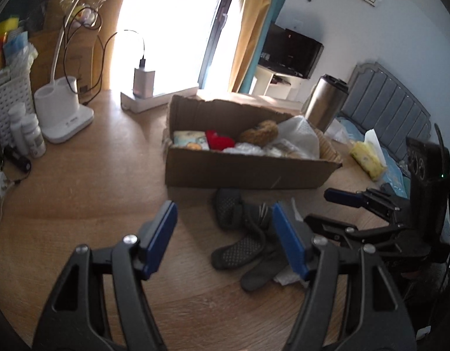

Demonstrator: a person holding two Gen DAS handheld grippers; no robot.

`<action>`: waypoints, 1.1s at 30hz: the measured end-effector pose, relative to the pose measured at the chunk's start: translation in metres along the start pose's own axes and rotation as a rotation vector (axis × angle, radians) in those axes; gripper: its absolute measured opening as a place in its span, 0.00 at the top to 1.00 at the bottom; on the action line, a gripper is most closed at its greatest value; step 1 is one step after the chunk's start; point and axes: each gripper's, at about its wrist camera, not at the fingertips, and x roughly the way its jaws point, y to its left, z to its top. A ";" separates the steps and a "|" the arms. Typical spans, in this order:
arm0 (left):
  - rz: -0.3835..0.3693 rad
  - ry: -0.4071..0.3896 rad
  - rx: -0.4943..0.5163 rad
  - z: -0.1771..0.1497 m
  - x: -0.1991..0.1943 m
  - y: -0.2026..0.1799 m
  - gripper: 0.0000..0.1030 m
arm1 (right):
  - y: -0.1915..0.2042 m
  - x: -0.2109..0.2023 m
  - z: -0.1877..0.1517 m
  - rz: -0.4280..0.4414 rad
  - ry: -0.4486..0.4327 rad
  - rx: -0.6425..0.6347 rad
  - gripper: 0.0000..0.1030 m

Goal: Organize soft objects
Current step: 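Move both open tools back toward the grey glove and white cloth on the desk, then grasp the grey glove with the left tool while the right tool grasps the white cloth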

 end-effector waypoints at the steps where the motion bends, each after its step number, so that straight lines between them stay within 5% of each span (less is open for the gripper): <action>1: 0.001 0.003 -0.003 -0.002 0.001 0.001 0.32 | 0.001 0.001 -0.001 0.000 0.004 0.000 0.27; 13: 0.013 0.045 -0.007 -0.016 0.013 0.004 0.32 | -0.006 0.016 -0.019 -0.031 0.055 0.015 0.32; 17: 0.012 0.050 -0.003 -0.015 0.016 0.002 0.32 | -0.006 0.017 -0.020 -0.024 0.061 0.009 0.53; 22: 0.011 0.061 0.003 -0.016 0.018 -0.001 0.32 | 0.002 0.024 -0.024 -0.005 0.087 -0.022 0.66; 33: 0.015 0.063 0.013 -0.014 0.019 -0.005 0.32 | 0.008 0.025 -0.022 0.034 0.084 -0.031 0.65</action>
